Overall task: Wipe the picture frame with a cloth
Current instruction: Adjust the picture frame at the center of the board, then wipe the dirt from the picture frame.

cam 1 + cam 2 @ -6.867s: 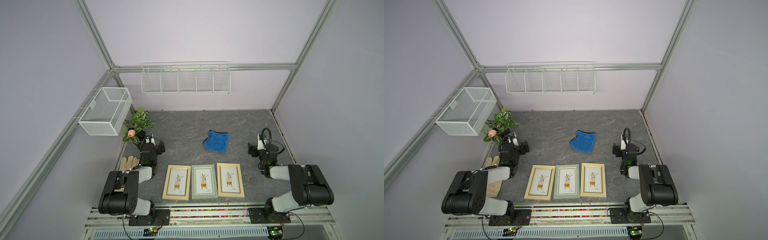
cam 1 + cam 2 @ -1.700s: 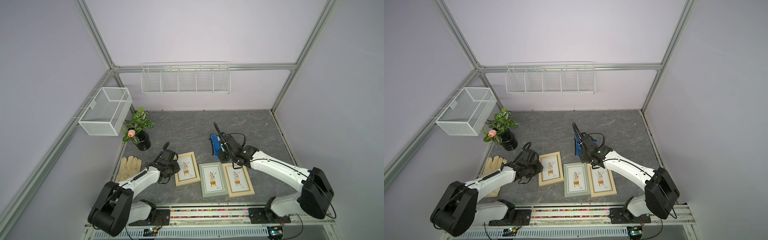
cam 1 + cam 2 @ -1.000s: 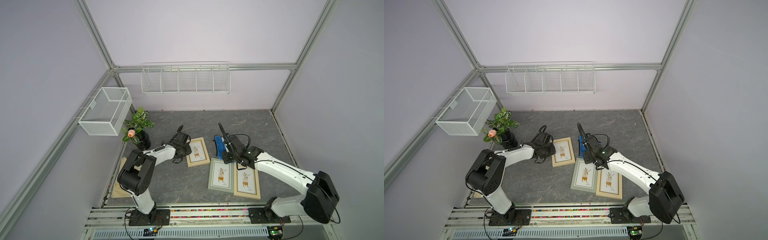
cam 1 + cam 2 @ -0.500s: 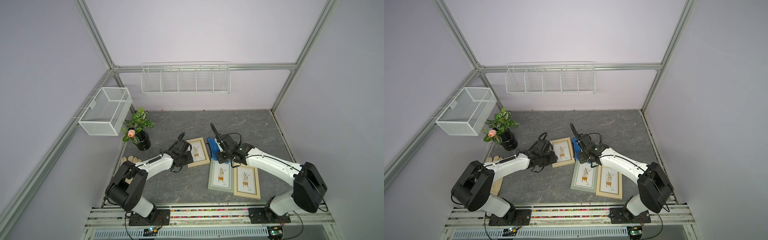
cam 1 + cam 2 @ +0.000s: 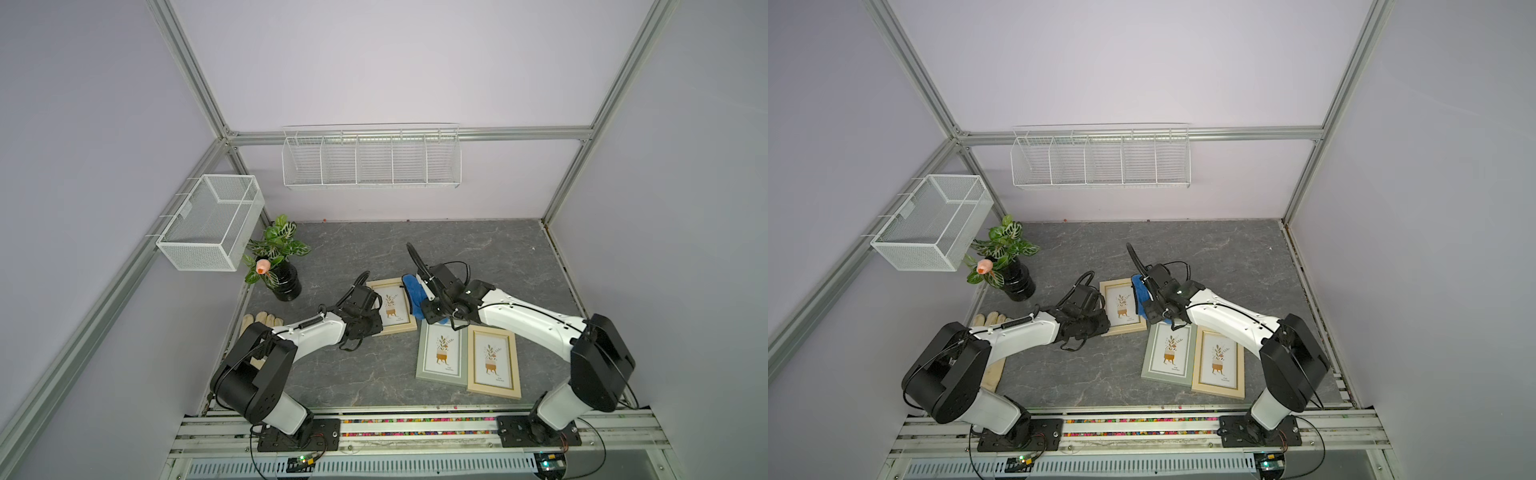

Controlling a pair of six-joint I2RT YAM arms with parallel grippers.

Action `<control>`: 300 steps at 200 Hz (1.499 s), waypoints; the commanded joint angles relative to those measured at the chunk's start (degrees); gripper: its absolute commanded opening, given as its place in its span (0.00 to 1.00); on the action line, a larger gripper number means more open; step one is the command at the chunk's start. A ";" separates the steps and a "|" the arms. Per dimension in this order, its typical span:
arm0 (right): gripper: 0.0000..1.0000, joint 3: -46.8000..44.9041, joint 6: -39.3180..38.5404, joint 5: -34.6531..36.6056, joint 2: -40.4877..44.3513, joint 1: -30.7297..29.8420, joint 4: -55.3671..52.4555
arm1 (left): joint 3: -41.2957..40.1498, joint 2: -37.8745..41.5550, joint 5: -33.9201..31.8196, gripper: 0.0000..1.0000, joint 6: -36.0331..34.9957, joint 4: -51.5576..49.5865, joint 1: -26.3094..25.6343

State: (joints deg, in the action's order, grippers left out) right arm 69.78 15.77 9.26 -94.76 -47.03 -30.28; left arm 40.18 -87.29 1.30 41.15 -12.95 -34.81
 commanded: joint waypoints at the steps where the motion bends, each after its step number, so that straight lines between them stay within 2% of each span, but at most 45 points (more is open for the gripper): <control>1: 0.07 4.09 -0.48 -2.41 -3.91 -2.40 -1.74 | -4.99 1.15 -1.50 0.27 -2.11 -2.50 -0.09; 54: 0.07 12.93 3.18 -4.08 -17.26 -2.72 -5.39 | -6.88 2.63 -1.46 0.27 -3.70 -1.37 -0.15; 124: 0.07 28.87 2.25 1.77 -30.93 0.88 -12.27 | -5.80 2.03 -4.95 0.27 -3.42 -3.29 0.33; 143: 0.07 28.47 2.25 1.65 -31.29 0.00 -13.06 | -4.72 1.86 -10.24 0.27 -1.12 -7.06 0.97; 190: 0.07 13.55 7.22 0.35 -22.27 -3.70 -10.10 | -5.12 1.60 -9.60 0.27 0.35 -5.71 4.64; 209: 0.07 10.74 8.09 -0.75 -20.06 -3.84 -8.87 | -4.72 0.92 -8.90 0.28 -0.64 -5.32 4.78; 230: 0.07 14.19 6.73 -1.08 -21.98 -3.14 -9.01 | -4.77 0.50 -7.88 0.28 -1.57 -4.38 4.75; 257: 0.07 23.76 4.87 1.43 -27.49 0.07 -11.10 | -4.67 0.19 -6.87 0.28 -2.45 -4.16 4.81; 280: 0.07 30.68 3.08 0.46 -31.56 1.69 -11.99 | -4.75 0.11 -6.40 0.28 -2.63 -3.71 4.77; 300: 0.07 32.18 2.52 0.54 -32.58 1.09 -13.40 | -4.59 0.06 -6.58 0.28 -2.56 -3.88 4.83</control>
State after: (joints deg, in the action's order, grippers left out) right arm 100.53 19.88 8.91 -125.51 -45.78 -39.03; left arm 36.93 -84.75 -2.07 38.50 -10.46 -30.74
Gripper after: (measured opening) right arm 0.139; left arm 0.280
